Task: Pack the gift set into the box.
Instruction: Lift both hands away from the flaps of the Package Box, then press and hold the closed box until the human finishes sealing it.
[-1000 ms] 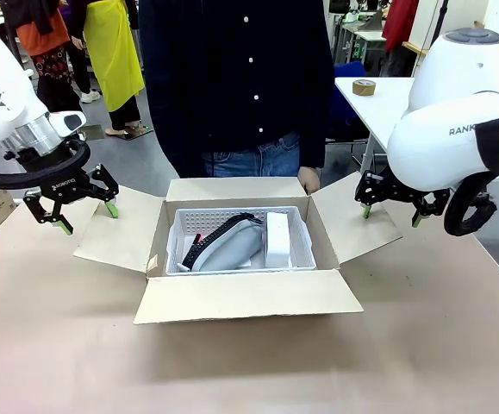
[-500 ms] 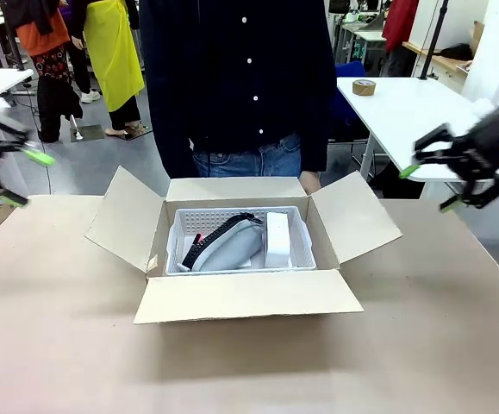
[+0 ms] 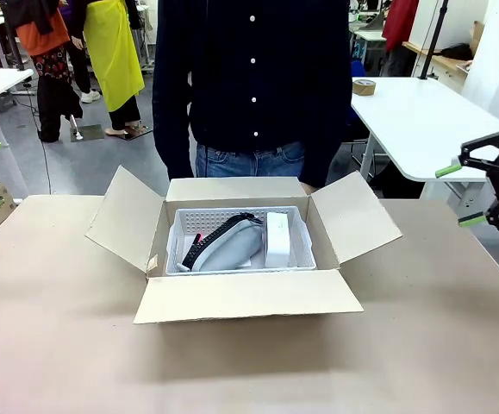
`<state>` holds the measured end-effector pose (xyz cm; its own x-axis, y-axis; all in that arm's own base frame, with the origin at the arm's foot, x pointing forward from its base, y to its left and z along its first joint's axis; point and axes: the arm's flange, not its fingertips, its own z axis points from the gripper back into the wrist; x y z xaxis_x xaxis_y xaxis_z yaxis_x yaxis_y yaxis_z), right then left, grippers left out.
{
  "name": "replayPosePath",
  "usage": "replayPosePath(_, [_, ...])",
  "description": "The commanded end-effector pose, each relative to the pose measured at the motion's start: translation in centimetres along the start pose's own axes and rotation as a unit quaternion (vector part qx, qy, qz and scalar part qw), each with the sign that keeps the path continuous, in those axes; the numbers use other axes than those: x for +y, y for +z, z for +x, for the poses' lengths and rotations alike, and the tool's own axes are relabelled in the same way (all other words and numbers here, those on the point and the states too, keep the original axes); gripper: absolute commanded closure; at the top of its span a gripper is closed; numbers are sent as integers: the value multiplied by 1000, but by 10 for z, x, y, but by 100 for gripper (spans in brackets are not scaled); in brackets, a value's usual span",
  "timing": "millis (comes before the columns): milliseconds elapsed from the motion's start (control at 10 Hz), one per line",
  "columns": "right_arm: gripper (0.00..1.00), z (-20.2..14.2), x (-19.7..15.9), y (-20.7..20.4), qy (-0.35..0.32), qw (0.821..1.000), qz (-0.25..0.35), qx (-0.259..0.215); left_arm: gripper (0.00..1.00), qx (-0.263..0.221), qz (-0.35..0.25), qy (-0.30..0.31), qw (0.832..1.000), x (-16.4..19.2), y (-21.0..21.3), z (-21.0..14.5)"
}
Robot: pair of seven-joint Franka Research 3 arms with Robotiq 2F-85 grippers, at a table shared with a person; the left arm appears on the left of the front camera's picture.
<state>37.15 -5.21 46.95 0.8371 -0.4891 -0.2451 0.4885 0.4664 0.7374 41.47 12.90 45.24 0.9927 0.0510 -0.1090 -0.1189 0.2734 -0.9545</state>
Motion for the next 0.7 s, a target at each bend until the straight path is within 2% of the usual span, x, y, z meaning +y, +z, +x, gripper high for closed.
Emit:
replayPosePath(0, [0,-2,8,5,23,1000,-12,-8,0,-5,30,-8,999,-11,-1,-10])
replayPosePath(600, [0,-2,8,5,23,1000,-12,-8,0,-5,30,-8,999,-11,-1,-10])
